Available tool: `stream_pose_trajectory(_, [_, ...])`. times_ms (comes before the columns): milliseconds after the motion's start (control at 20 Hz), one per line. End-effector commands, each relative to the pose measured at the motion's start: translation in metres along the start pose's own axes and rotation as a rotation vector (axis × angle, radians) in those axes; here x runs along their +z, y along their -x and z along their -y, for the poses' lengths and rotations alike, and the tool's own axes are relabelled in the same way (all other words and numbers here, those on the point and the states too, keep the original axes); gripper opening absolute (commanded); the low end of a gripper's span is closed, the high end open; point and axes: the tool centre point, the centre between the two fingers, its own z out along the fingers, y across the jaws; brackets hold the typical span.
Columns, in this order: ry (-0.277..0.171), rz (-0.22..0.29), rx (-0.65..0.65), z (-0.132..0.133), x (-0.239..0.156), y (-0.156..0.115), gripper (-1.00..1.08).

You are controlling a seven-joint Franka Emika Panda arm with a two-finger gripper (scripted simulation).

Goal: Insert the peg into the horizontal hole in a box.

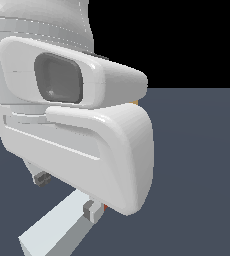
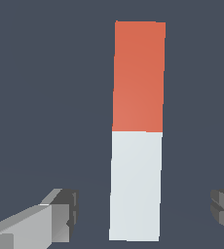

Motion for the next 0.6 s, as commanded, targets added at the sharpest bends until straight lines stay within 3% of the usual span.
stream_pose_trajectory(0, [0.003, -0.002, 0.03, 0.0005, 0.0045, 0.0101, 1.0])
stream_pose_trajectory(550, [0.002, -0.003, 0.032, 0.0009, 0.0082, 0.011, 1.0])
